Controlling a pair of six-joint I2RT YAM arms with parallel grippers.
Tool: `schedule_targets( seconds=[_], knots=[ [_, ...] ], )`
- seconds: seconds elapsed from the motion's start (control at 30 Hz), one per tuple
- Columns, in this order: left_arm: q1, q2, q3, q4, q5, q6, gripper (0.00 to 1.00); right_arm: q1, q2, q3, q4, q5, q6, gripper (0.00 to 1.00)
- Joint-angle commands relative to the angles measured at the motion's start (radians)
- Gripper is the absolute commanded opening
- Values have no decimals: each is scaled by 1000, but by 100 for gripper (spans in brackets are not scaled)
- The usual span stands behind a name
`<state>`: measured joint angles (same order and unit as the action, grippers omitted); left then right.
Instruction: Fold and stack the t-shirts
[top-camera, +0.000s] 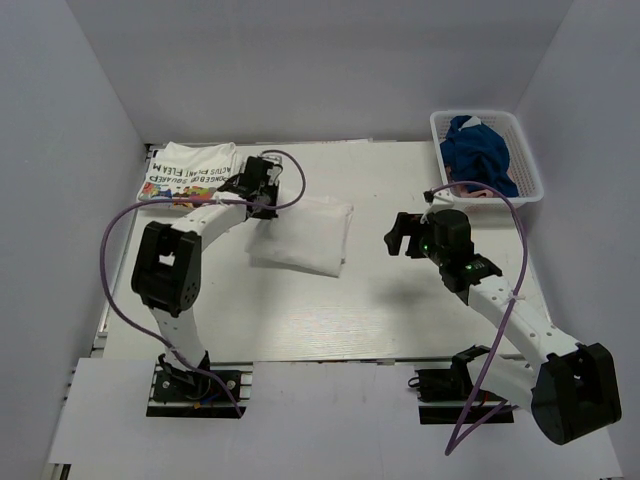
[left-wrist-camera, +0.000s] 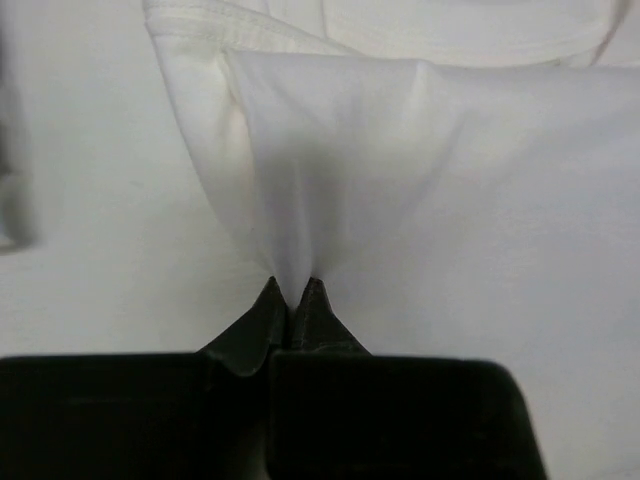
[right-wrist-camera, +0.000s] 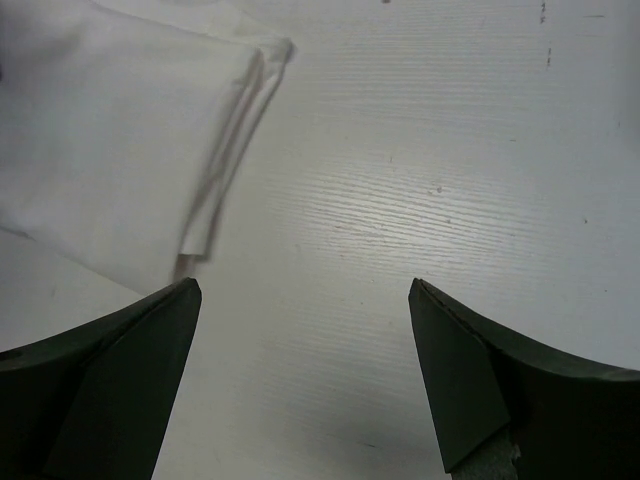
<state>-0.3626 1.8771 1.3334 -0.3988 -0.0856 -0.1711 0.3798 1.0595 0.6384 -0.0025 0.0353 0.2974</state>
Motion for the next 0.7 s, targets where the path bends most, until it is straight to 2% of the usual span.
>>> schedule_targets(
  seconds=[0.0, 0.1, 0.3, 0.5, 0.67],
  knots=[
    [33, -185, 35, 18, -167, 159, 0, -4, -12, -9, 19, 49, -26, 90],
    [42, -228, 20, 61, -255, 248, 0, -4, -10, -6, 15, 67, -32, 90],
    [74, -208, 136, 37, -356, 419, 0, -7, 3, -9, 22, 101, -57, 90],
    [146, -153, 237, 86, -365, 588, 0, -5, 28, 6, 18, 107, -72, 90],
    [201, -47, 407, 22, -365, 599, 0, -2, 63, 18, 24, 113, -75, 90]
  ],
)
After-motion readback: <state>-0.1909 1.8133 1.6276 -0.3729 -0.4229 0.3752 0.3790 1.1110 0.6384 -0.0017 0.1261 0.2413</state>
